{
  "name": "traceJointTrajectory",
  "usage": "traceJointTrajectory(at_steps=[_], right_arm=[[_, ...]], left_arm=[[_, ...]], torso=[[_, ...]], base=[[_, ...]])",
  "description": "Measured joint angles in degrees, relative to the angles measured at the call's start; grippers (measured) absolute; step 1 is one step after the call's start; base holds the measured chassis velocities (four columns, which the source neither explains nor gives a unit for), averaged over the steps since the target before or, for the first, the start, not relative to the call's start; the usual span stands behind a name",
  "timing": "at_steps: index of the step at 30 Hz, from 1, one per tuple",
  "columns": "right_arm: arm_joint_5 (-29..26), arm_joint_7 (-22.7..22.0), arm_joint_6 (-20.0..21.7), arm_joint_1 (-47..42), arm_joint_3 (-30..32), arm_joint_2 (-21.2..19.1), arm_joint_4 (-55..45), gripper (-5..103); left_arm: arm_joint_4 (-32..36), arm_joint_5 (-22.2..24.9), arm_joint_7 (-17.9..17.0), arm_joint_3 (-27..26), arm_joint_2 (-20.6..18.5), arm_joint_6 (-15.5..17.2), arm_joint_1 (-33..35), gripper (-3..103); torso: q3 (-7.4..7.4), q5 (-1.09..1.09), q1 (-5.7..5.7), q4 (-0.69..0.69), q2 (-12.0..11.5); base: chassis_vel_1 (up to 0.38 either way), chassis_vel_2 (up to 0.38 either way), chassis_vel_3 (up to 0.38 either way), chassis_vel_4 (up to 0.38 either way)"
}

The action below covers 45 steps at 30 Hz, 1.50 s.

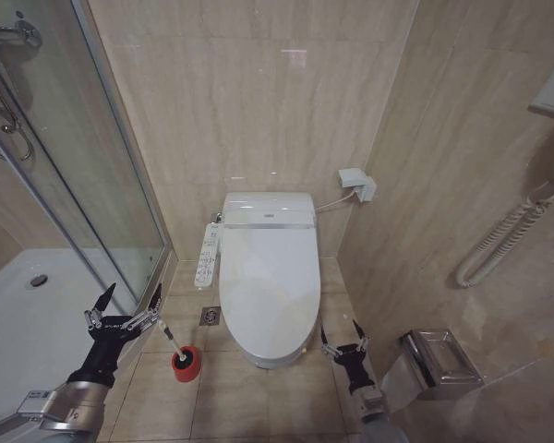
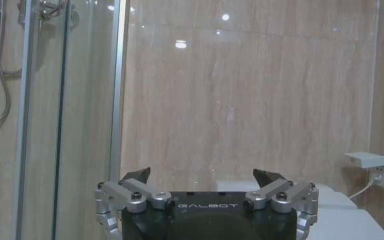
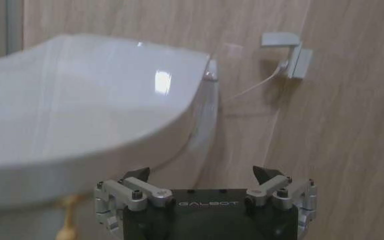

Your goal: Open the toilet lid, clean the toilet bowl with a toilet brush, close the toilet lid, and flush.

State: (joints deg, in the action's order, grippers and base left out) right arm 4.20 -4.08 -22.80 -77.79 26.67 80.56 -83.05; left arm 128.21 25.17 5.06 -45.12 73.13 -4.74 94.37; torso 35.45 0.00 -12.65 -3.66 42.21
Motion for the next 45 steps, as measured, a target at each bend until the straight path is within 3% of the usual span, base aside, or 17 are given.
traceJointTrajectory(at_steps=[14,39,44,45], right_arm=[[2.62,0.97,-1.67,-0.92,-3.20,-1.41,4.28,100],[4.00,1.58,-3.42,0.86,-6.68,0.97,7.51,99],[3.98,1.51,-3.92,1.81,-6.80,1.46,8.76,99],[3.98,1.50,-3.97,2.04,-6.74,1.50,8.89,88]], left_arm=[[0.00,0.00,0.00,0.00,0.00,0.00,0.00,100],[0.00,0.00,0.00,0.00,0.00,0.00,0.00,100],[0.00,0.00,0.00,0.00,0.00,0.00,0.00,100],[0.00,0.00,0.00,0.00,0.00,0.00,0.00,100]], torso=[[0.00,0.00,0.00,0.00,0.00],[0.00,-0.01,0.00,0.00,0.00],[0.00,-0.04,0.00,-0.05,0.00],[0.00,-0.03,0.01,-0.04,0.00]], base=[[0.000,0.000,0.000,0.000],[0.000,0.000,0.000,0.000],[0.000,0.000,0.000,0.000],[0.000,0.000,0.000,0.000]])
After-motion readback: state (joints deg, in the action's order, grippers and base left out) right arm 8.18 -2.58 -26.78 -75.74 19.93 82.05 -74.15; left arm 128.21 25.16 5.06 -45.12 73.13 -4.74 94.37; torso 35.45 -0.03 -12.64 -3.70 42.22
